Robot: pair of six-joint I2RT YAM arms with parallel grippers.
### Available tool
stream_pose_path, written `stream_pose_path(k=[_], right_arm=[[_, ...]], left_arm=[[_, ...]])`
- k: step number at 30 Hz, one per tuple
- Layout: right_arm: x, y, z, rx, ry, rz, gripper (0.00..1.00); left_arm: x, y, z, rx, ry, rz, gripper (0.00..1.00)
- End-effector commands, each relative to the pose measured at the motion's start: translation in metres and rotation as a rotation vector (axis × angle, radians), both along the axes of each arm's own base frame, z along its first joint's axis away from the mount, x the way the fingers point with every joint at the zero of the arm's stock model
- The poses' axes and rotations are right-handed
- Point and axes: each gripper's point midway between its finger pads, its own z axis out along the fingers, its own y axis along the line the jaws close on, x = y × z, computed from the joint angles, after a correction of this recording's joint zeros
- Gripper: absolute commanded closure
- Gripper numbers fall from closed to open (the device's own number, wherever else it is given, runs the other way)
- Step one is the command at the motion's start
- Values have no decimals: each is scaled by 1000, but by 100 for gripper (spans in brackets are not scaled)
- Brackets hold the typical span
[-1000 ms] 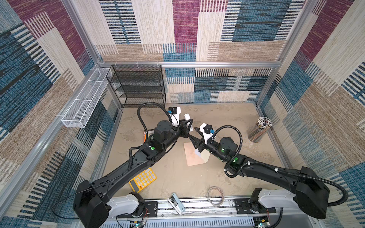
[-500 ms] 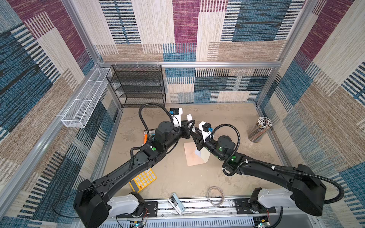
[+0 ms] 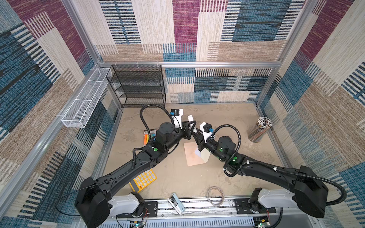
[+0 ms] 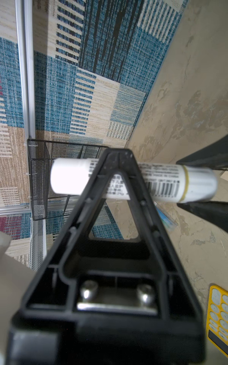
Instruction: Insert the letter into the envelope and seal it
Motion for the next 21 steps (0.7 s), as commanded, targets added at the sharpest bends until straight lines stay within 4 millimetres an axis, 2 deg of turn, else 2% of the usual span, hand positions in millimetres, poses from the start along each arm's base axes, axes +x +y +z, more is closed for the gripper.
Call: stream_pose_path(k=[1,7,11,14,18,21], right_arm=[[-15,4,28,69,-52,80,93],[-53,3,44,144,7,308,97],[-84,-10,60,222,44,497,98],[-107,-14,67,218,60,619,98],[-129,-17,71,215,111,758,98],[-134,-17,68,209,157,814,97]], left_arm=[[-10,-9,-8,14,27,-79,100],[-48,-32,-3,-29,9,-411,100],[-80,-37,7,-86,6,-630,100],[-103,-38,14,-108,14,-761,100],[-121,-36,19,-130,12,-852,100],[-126,-34,18,-137,15,-868,100]])
